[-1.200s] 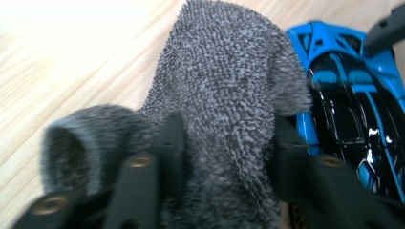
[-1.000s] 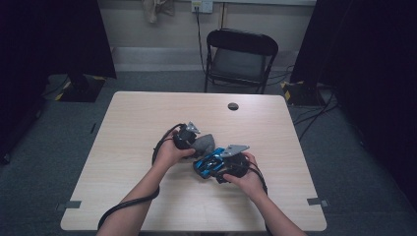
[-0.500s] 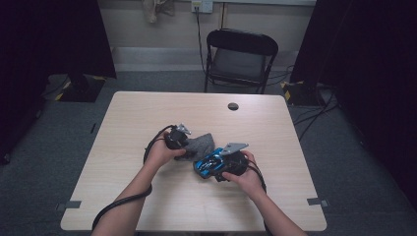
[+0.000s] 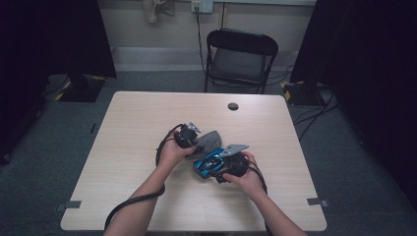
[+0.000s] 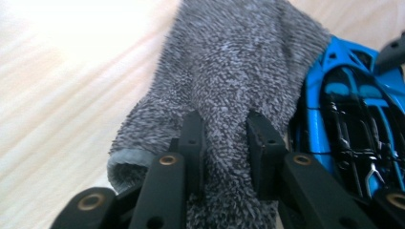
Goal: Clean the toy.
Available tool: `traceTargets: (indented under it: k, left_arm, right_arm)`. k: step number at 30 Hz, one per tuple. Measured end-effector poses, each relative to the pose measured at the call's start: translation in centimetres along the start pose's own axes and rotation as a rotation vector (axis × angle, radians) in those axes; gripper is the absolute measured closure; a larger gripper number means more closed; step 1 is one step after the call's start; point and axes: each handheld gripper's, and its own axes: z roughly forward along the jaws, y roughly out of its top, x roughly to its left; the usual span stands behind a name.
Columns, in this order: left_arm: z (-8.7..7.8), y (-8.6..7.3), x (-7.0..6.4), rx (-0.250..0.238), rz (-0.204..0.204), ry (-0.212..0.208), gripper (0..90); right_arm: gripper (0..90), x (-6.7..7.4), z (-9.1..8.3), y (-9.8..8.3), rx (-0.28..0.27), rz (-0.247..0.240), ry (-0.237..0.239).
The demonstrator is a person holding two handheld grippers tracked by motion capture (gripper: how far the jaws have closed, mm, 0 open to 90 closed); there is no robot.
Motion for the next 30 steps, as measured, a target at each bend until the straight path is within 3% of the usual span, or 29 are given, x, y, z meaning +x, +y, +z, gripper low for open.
traceTargets:
  k: [5,11,17,30]
  left_arm:
    - [-0.4,-0.1,-0.3,0.039,0.047,-0.044,73.6]
    - [-0.8,-0.5,-0.6,0.048,0.06,-0.081,73.8]
    - [-0.8,-0.9,-0.6,0.023,0.029,-0.091,73.8]
    - [-0.8,-0.8,-0.7,0.025,0.03,-0.074,73.7]
  right_arm:
    - [14.3,-0.1,0.0,-0.1,-0.005,0.001,-0.001]
    - [14.2,-0.2,0.0,-0.1,-0.003,0.006,0.001]
    - [14.3,-0.1,0.0,0.0,0.002,0.004,0.002]
    - [14.2,0.1,0.2,1.0,-0.018,0.014,0.014]
